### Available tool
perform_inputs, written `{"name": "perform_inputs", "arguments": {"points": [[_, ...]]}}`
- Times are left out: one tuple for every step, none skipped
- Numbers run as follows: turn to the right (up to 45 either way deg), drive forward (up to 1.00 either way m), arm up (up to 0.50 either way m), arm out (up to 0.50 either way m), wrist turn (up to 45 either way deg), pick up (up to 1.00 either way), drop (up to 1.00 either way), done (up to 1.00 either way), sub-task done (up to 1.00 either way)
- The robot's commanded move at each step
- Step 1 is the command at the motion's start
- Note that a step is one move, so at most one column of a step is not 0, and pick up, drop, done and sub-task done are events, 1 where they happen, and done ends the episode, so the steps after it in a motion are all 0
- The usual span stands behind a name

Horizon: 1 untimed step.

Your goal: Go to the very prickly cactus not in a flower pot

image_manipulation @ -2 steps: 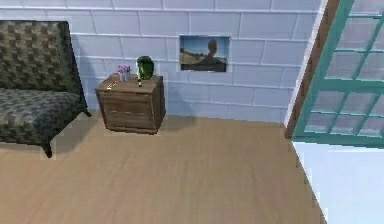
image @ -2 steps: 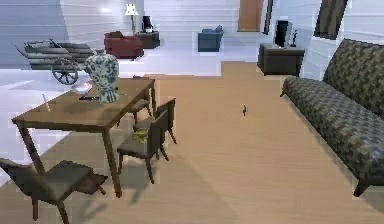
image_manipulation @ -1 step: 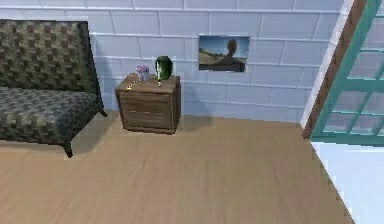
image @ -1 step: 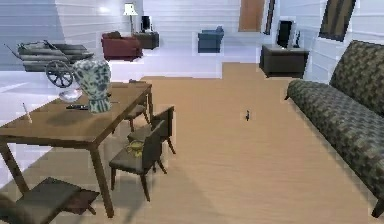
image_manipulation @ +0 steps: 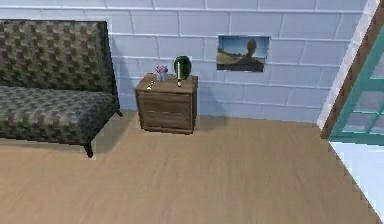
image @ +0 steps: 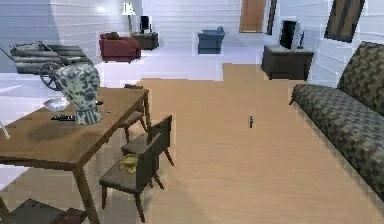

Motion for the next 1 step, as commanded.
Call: {"name": "perform_inputs", "arguments": {"points": [[12.0,0.00,0.00,0.00,0.0,0.00,0.00,0.00,0.00]]}}
